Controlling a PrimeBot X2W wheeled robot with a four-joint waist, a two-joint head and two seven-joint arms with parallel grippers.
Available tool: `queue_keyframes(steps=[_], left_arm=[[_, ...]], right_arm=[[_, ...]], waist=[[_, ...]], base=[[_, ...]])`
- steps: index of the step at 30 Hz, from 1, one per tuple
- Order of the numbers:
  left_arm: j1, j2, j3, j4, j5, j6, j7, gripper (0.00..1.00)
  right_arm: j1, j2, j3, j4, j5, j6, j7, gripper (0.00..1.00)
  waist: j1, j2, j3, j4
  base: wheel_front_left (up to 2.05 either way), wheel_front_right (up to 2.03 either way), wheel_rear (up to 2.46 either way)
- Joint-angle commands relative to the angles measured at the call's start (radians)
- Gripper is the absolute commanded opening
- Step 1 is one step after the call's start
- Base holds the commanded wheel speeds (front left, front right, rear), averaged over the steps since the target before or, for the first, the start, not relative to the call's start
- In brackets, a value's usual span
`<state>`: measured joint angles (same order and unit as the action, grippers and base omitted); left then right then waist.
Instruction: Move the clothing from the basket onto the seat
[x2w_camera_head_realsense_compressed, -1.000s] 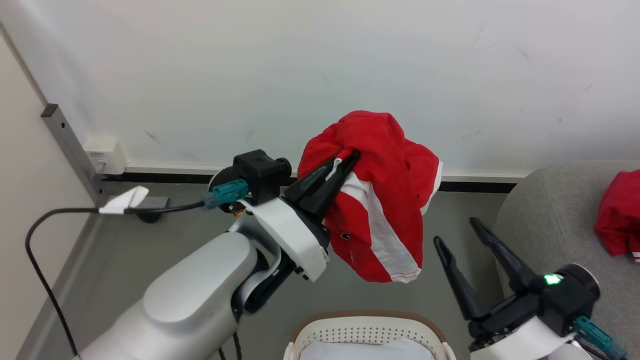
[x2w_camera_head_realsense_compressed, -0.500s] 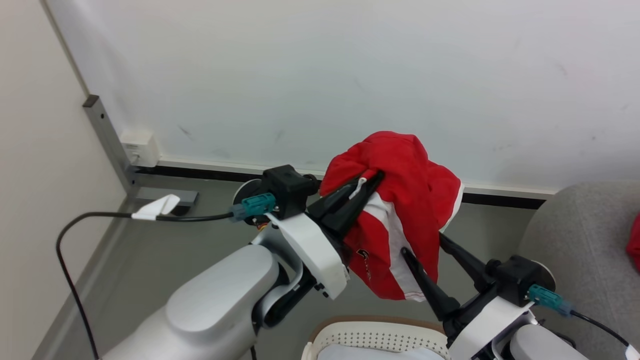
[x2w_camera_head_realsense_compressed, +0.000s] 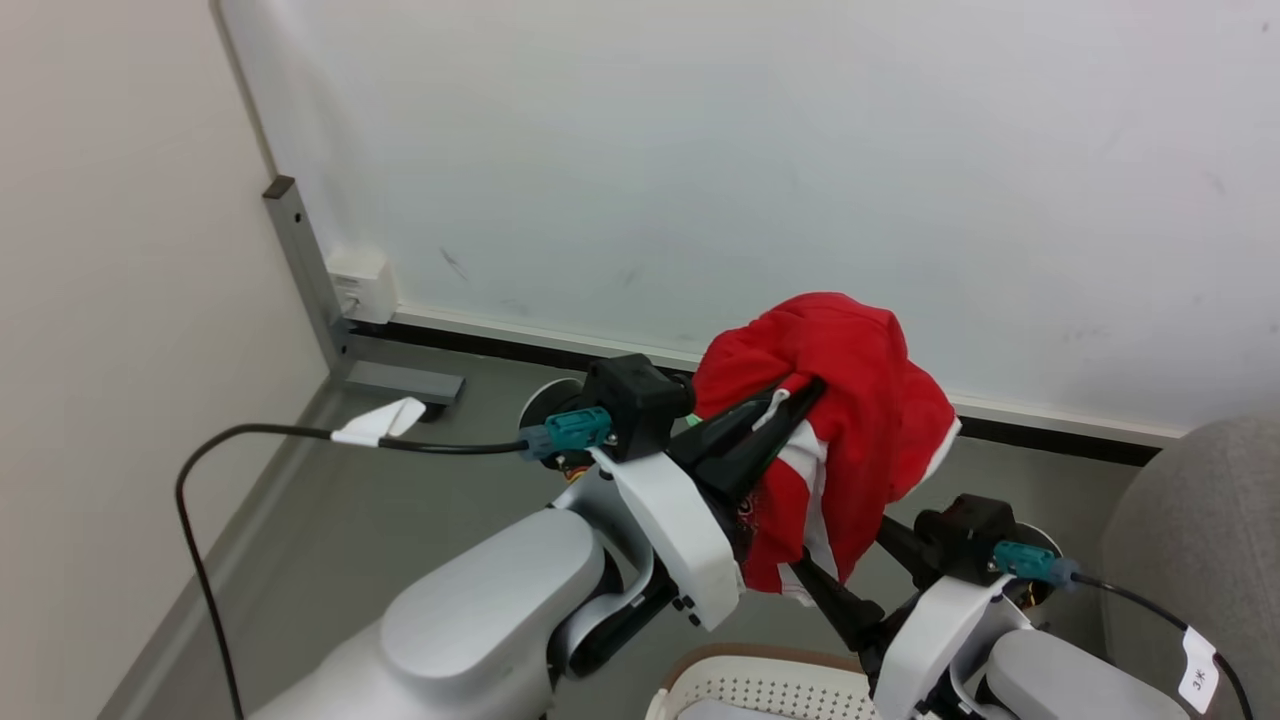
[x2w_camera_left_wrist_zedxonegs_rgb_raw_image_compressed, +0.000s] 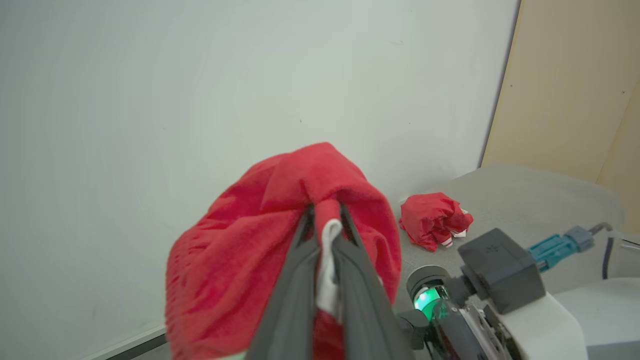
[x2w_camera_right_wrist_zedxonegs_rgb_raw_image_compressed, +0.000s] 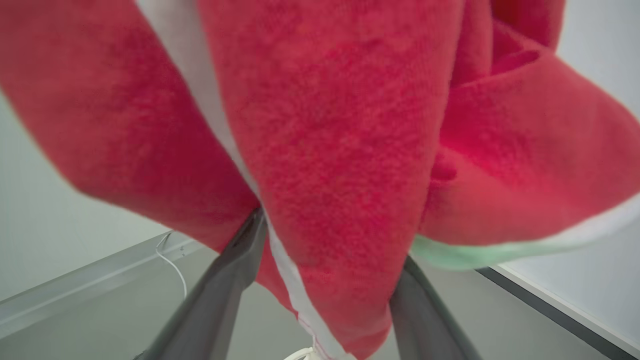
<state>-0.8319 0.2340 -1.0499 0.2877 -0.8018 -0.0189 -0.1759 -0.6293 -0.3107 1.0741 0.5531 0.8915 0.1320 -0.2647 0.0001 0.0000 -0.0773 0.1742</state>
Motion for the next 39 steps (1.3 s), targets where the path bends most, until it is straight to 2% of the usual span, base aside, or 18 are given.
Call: queue_keyframes(steps=[1,9,10,11,12,20,30,31,32,33,39], left_arm=[[-0.005,-0.004,-0.003,0.002,0.005,-0.004,0.002,0.00],[-0.005,-0.009,-0.008,0.002,-0.004,-0.004,0.001,0.00],[-0.006,-0.008,-0.008,0.002,-0.004,-0.003,0.001,0.00],[-0.006,-0.007,-0.007,0.002,-0.005,-0.002,0.000,0.00],[-0.006,-0.005,-0.005,0.002,-0.006,-0.001,-0.002,0.00],[0.000,0.009,-0.001,0.010,-0.010,0.006,-0.010,0.00],[0.013,0.021,0.009,0.013,-0.016,0.018,-0.020,0.00],[0.014,0.021,0.009,0.011,-0.016,0.021,-0.021,0.27],[0.016,0.022,0.010,0.010,-0.016,0.024,-0.022,0.92],[0.017,0.024,0.009,0.009,-0.016,0.025,-0.022,1.00],[0.030,0.034,0.011,-0.005,-0.023,0.035,-0.027,1.00]], right_arm=[[-0.027,0.008,0.012,0.022,0.021,-0.003,0.001,1.00],[-0.051,0.057,0.012,0.060,0.038,-0.003,0.001,1.00],[-0.052,0.059,0.006,0.058,0.036,-0.003,0.001,0.47],[-0.051,0.061,0.002,0.058,0.033,-0.003,0.001,0.13],[-0.050,0.061,0.000,0.054,0.029,-0.003,0.001,0.00],[-0.017,0.049,-0.044,0.026,0.002,-0.003,0.001,0.00],[0.072,0.034,-0.215,-0.064,-0.067,-0.003,0.001,0.00],[0.084,0.033,-0.233,-0.075,-0.079,-0.002,0.001,0.00],[0.093,0.032,-0.249,-0.085,-0.090,-0.002,0.001,0.00],[0.103,0.031,-0.266,-0.095,-0.103,-0.003,0.001,0.00],[0.155,0.007,-0.358,-0.152,-0.175,-0.003,0.001,0.00]], waist=[[-0.0001,0.0000,-0.003,0.012],[-0.0001,0.0000,0.002,0.026],[-0.0001,0.0000,0.004,0.026],[-0.0001,0.0000,0.006,0.026],[-0.0001,0.0000,0.008,0.025],[-0.0001,0.0000,0.022,0.008],[-0.0001,0.0000,0.032,-0.019],[-0.0001,0.0000,0.032,-0.023],[-0.0001,0.0000,0.033,-0.028],[-0.0001,0.0000,0.033,-0.034],[-0.0001,0.0000,0.038,-0.083]], base=[[0.00,0.00,0.00],[0.00,0.00,0.00],[0.00,0.00,0.00],[0.00,0.00,0.00],[0.00,0.00,0.00],[0.00,0.00,0.00],[0.00,0.00,0.00],[0.00,0.00,0.00],[0.00,0.00,0.00],[0.00,0.00,0.00],[0.00,0.00,0.00]])
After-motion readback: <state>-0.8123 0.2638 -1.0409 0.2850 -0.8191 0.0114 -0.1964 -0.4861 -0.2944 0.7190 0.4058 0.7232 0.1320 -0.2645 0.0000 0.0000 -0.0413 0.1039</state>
